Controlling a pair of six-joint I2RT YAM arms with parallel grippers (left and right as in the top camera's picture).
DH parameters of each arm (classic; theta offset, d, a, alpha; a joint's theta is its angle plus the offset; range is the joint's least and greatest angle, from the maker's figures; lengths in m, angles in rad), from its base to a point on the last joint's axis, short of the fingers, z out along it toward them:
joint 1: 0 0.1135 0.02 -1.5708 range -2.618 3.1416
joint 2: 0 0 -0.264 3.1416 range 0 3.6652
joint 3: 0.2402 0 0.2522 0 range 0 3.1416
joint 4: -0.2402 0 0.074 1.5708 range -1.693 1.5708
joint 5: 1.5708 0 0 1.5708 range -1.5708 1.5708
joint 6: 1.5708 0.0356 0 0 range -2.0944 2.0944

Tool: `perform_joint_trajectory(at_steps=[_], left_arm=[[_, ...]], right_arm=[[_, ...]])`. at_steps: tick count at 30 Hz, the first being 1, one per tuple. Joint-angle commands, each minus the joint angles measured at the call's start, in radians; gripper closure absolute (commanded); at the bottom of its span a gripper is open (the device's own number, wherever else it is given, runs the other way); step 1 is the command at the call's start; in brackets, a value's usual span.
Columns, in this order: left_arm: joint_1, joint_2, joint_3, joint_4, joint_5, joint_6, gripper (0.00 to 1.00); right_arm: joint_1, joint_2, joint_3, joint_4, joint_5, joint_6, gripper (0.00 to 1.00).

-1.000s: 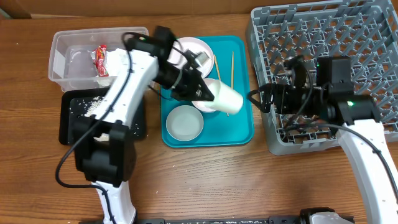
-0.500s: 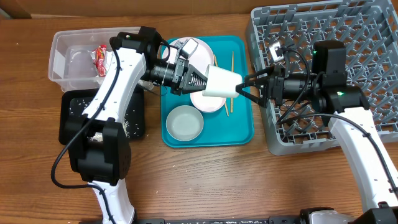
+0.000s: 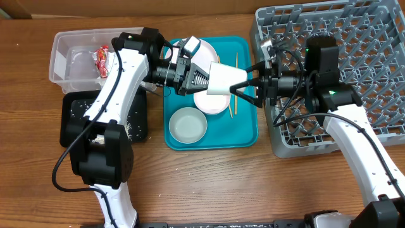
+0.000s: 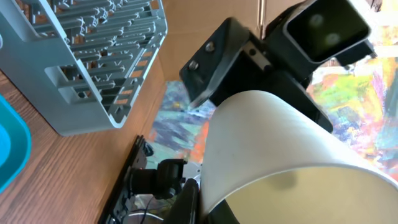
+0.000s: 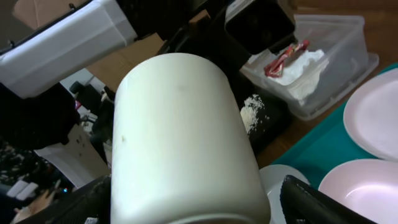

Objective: Sort waste into correct bins and load items into the dishwasher
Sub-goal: 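Lift the white cup toward the right gripper and grasp it with right, then release the cup from the left gripper, keep it in the right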

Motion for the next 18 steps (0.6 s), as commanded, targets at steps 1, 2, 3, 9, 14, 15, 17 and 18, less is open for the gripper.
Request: perform_joint_trajectory(at_steps=[1, 2, 3, 9, 14, 15, 17, 18], left_arm=[[-0.007, 0.005, 0.021, -0.019, 0.032, 0.051, 0.96], [-0.007, 0.005, 0.021, -0.021, 0.033, 0.051, 0.96], [-0.007, 0.005, 0.021, -0.023, 0.033, 0.051, 0.96], [-0.007, 0.005, 0.021, -0.021, 0.034, 0.052, 0.96], [-0.007, 0.005, 0.021, -0.006, 0.056, 0.052, 0.96], [-0.007, 0.005, 0.021, -0.005, 0.060, 0.051, 0.96], [-0.007, 0.005, 0.021, -0.002, 0.060, 0.051, 0.96], [-0.007, 0.005, 0.021, -0.003, 0.060, 0.051, 0.96]], right_arm=[[0.005, -0.001, 0.018, 0.067, -0.018, 0.024, 0.14], [0.005, -0.001, 0.018, 0.079, -0.018, 0.026, 0.14], [0.005, -0.001, 0.018, 0.088, -0.018, 0.028, 0.15], [0.005, -0.001, 0.018, 0.088, -0.021, 0.048, 0.27], [0.010, -0.001, 0.018, 0.066, -0.020, 0.048, 0.30], [0.014, -0.001, 0.018, 0.066, -0.020, 0.048, 0.30], [0.028, -0.001, 0.018, 0.067, -0.019, 0.044, 0.30], [0.036, -0.001, 0.018, 0.067, -0.016, 0.044, 0.29]])
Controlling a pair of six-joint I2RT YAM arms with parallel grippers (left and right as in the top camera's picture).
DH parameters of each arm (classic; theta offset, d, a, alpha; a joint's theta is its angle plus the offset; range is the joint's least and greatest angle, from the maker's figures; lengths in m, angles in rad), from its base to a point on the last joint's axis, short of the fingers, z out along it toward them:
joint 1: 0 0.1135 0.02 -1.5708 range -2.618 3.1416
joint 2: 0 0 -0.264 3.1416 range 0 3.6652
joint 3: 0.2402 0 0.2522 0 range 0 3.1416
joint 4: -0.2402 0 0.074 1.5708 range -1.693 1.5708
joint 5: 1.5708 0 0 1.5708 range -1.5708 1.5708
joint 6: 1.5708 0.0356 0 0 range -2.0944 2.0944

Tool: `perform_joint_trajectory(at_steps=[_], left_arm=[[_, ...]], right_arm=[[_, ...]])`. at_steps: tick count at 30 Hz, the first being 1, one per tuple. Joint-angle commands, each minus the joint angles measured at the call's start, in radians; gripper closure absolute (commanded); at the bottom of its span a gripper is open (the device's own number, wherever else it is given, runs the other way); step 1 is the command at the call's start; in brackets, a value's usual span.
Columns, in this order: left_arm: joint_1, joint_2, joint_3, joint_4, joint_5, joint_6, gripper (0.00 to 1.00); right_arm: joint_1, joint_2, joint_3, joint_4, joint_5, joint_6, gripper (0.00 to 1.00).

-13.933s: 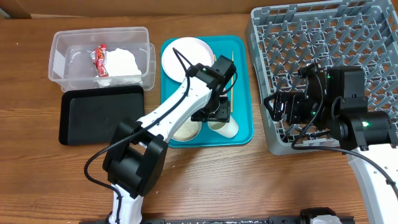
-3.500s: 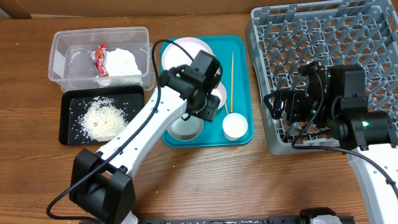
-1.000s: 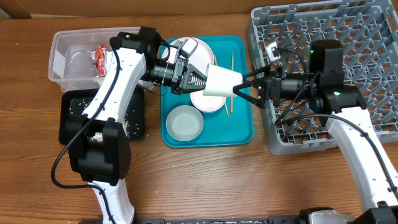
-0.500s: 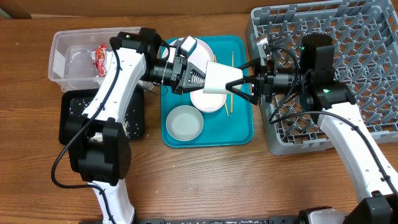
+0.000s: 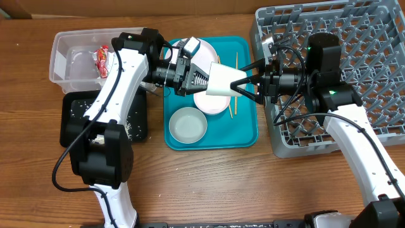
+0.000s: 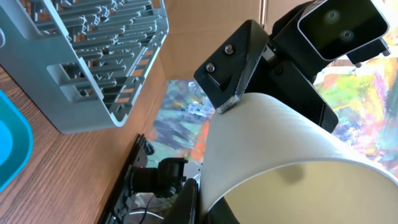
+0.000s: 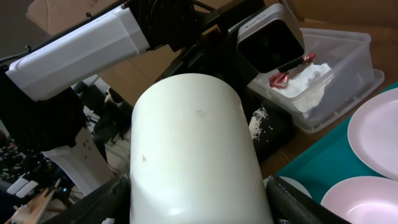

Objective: Sort waste into correct bins and load items into the dishwasher
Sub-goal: 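Release the cup from the left gripper, keep it in the right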

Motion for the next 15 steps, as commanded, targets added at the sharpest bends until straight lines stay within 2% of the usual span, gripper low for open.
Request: perform_joint_trajectory(at_steps=[1, 4, 9, 12, 15], left_arm=[[-0.007, 0.005, 0.021, 0.004, 0.066, 0.051, 0.96], [-0.007, 0.005, 0.021, 0.004, 0.066, 0.051, 0.96], [-0.007, 0.005, 0.021, 0.005, 0.069, 0.051, 0.94], [-0.007, 0.005, 0.021, 0.004, 0.069, 0.051, 0.92], [-0.007, 0.005, 0.021, 0.005, 0.069, 0.052, 0.82]], right_arm=[[0.040, -0.002, 0.018, -0.003, 0.006, 0.000, 0.29], [0.063, -0.002, 0.018, -0.003, 0.015, 0.000, 0.30], [0.080, -0.002, 0.018, -0.003, 0.037, 0.000, 0.46], [0.080, -0.002, 0.018, -0.003, 0.040, 0.000, 0.51], [0.079, -0.002, 0.018, -0.002, 0.048, 0.001, 0.54]])
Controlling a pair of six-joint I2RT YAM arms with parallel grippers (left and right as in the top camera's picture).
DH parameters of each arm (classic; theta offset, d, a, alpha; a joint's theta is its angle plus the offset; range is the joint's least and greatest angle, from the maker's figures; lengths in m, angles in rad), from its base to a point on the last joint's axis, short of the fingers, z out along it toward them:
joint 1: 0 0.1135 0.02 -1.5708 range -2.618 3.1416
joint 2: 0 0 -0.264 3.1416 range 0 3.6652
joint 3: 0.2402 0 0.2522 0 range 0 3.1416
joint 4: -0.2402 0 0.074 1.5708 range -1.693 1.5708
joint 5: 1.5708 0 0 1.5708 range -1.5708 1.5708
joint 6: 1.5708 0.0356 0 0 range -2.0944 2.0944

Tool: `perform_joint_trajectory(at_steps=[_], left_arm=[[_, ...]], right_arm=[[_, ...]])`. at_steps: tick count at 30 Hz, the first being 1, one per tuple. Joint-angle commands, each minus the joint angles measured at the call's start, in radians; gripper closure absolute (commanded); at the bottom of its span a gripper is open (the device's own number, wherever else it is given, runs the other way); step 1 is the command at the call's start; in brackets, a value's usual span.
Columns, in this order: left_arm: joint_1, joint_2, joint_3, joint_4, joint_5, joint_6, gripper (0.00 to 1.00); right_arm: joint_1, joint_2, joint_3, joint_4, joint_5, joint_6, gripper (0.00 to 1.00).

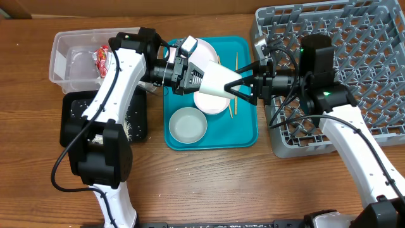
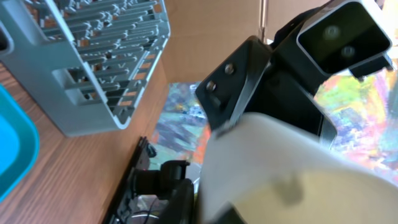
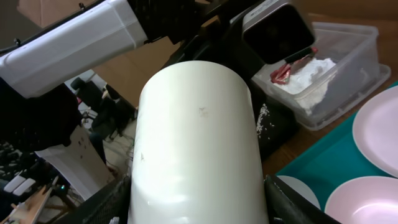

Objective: Sort waste into correct bins and load items into the dishwasher
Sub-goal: 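Release the cup from the left gripper, keep it in the right, then place the white cup upside down in the dish rack with the right gripper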

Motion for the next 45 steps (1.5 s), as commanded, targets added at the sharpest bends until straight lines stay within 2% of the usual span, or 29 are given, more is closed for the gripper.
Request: perform_joint_trajectory(at_steps=[1, 2, 4, 7, 9, 12, 18, 24, 26, 32, 35, 43, 44, 45], left_arm=[[-0.019, 0.005, 0.021, 0.004, 0.069, 0.046, 0.76], [-0.019, 0.005, 0.021, 0.008, 0.068, 0.046, 0.70], [-0.019, 0.005, 0.021, 0.032, 0.060, 0.046, 0.50], [-0.010, 0.005, 0.021, 0.122, -0.012, 0.042, 0.28], [0.000, 0.005, 0.021, 0.177, -0.099, 0.016, 0.24], [0.017, 0.005, 0.021, 0.270, -0.268, -0.094, 0.22], [0.039, 0.005, 0.021, 0.394, -0.496, -0.195, 0.24], [0.033, 0.003, 0.026, 0.435, -0.713, -0.236, 0.26], [0.018, -0.011, 0.026, 0.416, -0.867, -0.236, 0.27], [-0.042, -0.074, 0.026, 0.383, -1.171, -0.272, 0.27], [-0.079, -0.104, 0.026, 0.381, -1.257, -0.278, 0.25], [-0.135, -0.121, 0.026, 0.371, -1.327, -0.277, 0.24], [-0.137, -0.121, 0.026, 0.370, -1.327, -0.277, 0.24], [-0.137, -0.121, 0.026, 0.370, -1.327, -0.277, 0.24]], right_arm=[[0.030, -0.002, 0.018, 0.002, 0.009, -0.003, 0.56], [0.026, -0.002, 0.018, 0.002, 0.018, -0.002, 0.56], [0.011, -0.003, 0.018, 0.002, 0.034, 0.003, 0.59], [-0.037, -0.006, 0.018, -0.003, 0.078, 0.070, 0.61], [-0.073, -0.012, 0.018, -0.016, 0.096, 0.092, 0.62], [-0.148, -0.037, 0.018, -0.088, 0.167, 0.122, 0.62], [-0.236, -0.119, 0.034, -0.352, 0.380, 0.159, 0.61], [-0.231, -0.161, 0.141, -0.781, 0.889, 0.209, 0.61], [-0.227, -0.159, 0.156, -0.900, 1.033, 0.231, 0.61], [-0.227, -0.119, 0.156, -1.027, 1.206, 0.269, 0.61], [-0.227, -0.072, 0.155, -1.043, 1.216, 0.271, 0.61], [-0.221, 0.103, 0.154, -1.073, 1.191, 0.243, 0.60], [-0.220, 0.116, 0.154, -1.073, 1.184, 0.238, 0.60], [-0.217, 0.132, 0.154, -1.072, 1.177, 0.232, 0.55]])
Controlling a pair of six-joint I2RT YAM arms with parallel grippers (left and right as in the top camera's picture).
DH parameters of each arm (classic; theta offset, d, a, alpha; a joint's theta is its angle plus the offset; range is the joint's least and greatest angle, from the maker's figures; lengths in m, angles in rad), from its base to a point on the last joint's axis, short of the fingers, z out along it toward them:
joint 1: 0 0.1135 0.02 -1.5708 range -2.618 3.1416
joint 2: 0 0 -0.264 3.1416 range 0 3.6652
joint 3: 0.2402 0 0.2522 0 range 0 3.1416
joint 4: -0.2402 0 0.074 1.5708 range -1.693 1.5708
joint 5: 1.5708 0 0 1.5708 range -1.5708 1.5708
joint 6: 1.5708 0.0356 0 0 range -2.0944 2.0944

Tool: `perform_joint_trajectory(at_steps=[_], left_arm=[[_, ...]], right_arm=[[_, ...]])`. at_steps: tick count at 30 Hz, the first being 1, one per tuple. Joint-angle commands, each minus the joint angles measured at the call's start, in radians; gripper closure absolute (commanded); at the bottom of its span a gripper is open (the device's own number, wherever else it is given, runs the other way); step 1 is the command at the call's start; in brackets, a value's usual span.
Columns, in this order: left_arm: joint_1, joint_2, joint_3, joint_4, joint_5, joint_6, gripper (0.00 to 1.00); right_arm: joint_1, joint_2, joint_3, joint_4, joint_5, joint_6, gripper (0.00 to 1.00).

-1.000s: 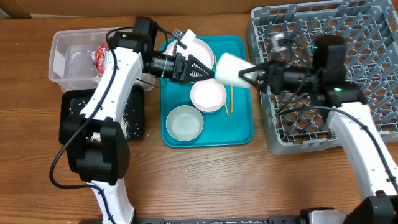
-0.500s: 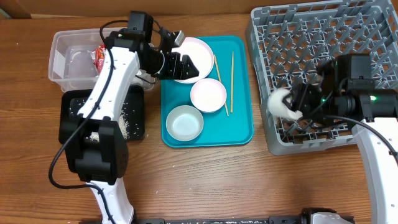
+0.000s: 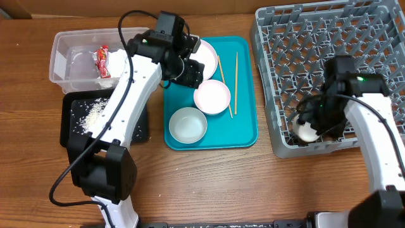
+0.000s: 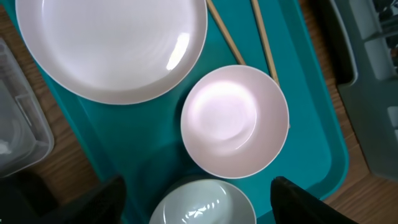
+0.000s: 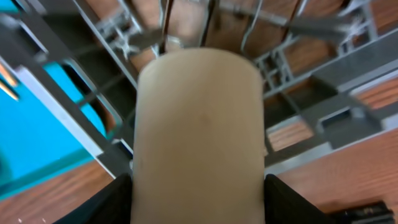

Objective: Sort waste into correct bins and load items into the dishwasher
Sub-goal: 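Place the white cup upside down in the dish rack with the right gripper, then reach the right gripper to the pink bowl rim on the teal tray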

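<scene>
A white cup (image 3: 305, 132) sits low in the front left corner of the grey dish rack (image 3: 354, 38), with my right gripper (image 3: 310, 126) shut on it. In the right wrist view the cup (image 5: 198, 124) fills the space between the fingers of the right gripper (image 5: 198, 193), with rack wires around it. My left gripper (image 3: 192, 71) hangs open over the teal tray (image 3: 243, 136). Below the left gripper (image 4: 198, 196) lie a white plate (image 4: 112, 43), a pink bowl (image 4: 235, 121), a pale green bowl (image 4: 205, 205) and two chopsticks (image 4: 261, 37).
A clear bin (image 3: 76, 60) with a red wrapper stands at the back left. In front of it is a black bin (image 3: 79, 120) holding rice grains. The tray lies between the bins and the rack.
The cup was held in the air over the tray between both grippers. Now my left gripper has let go and is open over the tray, and my right gripper has the cup down in the rack.
My left gripper held the cup on its side above the tray while my right gripper's open fingers stood around its other end. Those fingers then lay closer against the cup. Now only the right gripper holds it, in the rack's front left corner.
</scene>
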Motion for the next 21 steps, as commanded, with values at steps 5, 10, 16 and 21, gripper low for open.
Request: perform_joint_trajectory(at_steps=[5, 10, 16, 21], left_arm=[[-0.002, -0.021, 0.023, -0.003, -0.051, -0.010, 0.24], [-0.002, -0.021, 0.023, -0.004, -0.050, -0.010, 0.25], [-0.002, -0.026, 0.056, -0.018, -0.051, -0.013, 0.26], [0.000, -0.051, 0.184, -0.108, -0.082, -0.041, 0.25]], right_arm=[[0.003, 0.088, 0.021, 0.081, -0.013, -0.026, 0.37], [0.003, 0.088, 0.021, 0.091, -0.028, -0.027, 0.37], [0.003, 0.076, 0.106, 0.073, -0.028, -0.027, 0.36], [0.040, 0.060, 0.248, 0.056, -0.083, -0.065, 0.32]])
